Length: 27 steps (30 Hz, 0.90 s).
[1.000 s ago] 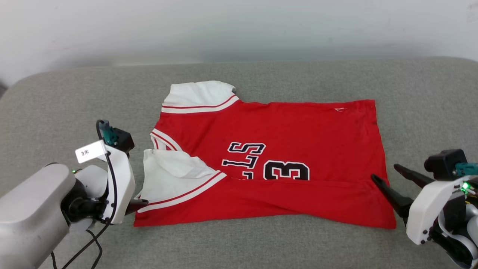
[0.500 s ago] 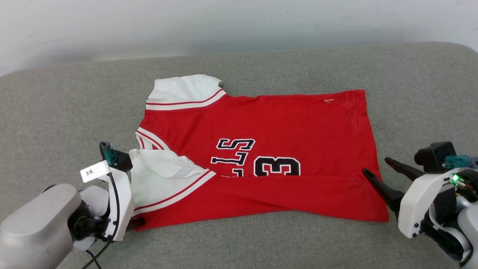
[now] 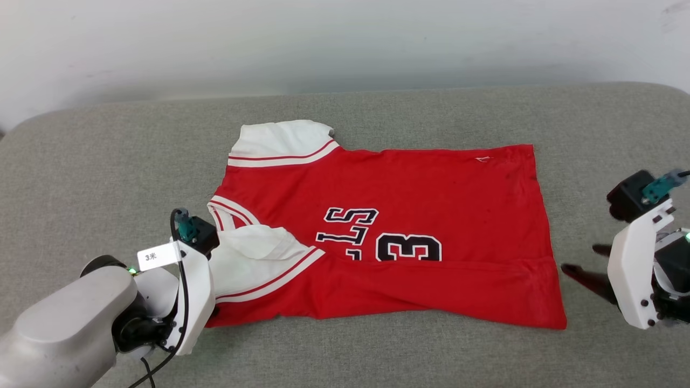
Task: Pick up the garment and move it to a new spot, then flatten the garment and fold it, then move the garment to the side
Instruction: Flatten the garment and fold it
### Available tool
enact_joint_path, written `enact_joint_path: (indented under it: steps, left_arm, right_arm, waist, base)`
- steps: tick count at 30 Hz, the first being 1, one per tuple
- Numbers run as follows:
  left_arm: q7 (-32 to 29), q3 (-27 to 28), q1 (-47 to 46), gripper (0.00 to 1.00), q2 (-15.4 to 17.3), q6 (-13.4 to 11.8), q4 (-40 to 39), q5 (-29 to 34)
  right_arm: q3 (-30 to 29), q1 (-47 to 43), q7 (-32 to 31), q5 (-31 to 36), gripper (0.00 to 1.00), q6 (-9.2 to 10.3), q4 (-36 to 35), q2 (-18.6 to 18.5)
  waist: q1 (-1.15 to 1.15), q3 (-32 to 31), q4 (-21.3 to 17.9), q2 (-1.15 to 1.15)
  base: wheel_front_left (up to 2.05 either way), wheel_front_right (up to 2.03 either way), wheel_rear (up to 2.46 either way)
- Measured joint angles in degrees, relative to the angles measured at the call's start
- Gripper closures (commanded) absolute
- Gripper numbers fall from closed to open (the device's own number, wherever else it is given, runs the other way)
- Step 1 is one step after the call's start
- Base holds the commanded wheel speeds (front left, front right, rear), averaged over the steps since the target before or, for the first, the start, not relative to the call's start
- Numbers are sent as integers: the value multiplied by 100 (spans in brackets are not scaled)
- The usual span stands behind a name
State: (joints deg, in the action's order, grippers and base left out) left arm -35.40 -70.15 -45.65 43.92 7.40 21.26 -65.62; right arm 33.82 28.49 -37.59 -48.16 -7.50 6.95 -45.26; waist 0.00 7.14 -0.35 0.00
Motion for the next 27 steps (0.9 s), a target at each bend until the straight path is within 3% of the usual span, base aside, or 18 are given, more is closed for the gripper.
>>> enact_joint_path:
  steps: [4, 8, 17, 23, 25, 26, 27]
  left_arm:
    - [80, -71, -100, 100, 58, 0, -120, 40]
    - [132, -124, -204, 100, 92, 0, -227, 56]
    - [292, -174, -425, 100, 179, 0, -276, 145]
    - [368, -216, -450, 100, 107, 0, -213, 191]
    - [391, -230, -449, 100, 102, 0, -177, 179]
    - [417, -236, -442, 100, 102, 0, -154, 164]
    - [443, -241, -425, 100, 104, 0, -137, 142]
  right_arm:
    - [174, 54, -880, -226, 0, -1, 36, -108]
    - [160, 42, -1174, -290, 0, 0, 333, 70]
    - [46, -26, -922, -271, 0, 1, 1421, 959]
    - [288, 34, -766, -213, 0, 11, 1715, 1033]
    - [380, 52, -651, -232, 82, 11, 1714, 1004]
    - [417, 63, -591, -254, 100, 11, 1714, 988]
    - [460, 73, -512, -280, 100, 11, 1709, 968]
  waist:
    - [0, 47, 38, 0]
    - [0, 161, 80, 0]
    - [0, 534, 138, 0]
    - [0, 667, 169, 0]
    - [0, 642, 161, 0]
    - [0, 616, 155, 0]
    - [0, 582, 149, 0]
  base:
    - [0, 0, 0]
    - [0, 0, 0]
    - [0, 0, 0]
    - [0, 0, 0]
    - [0, 0, 0]
    - [0, 0, 0]
    - [0, 0, 0]
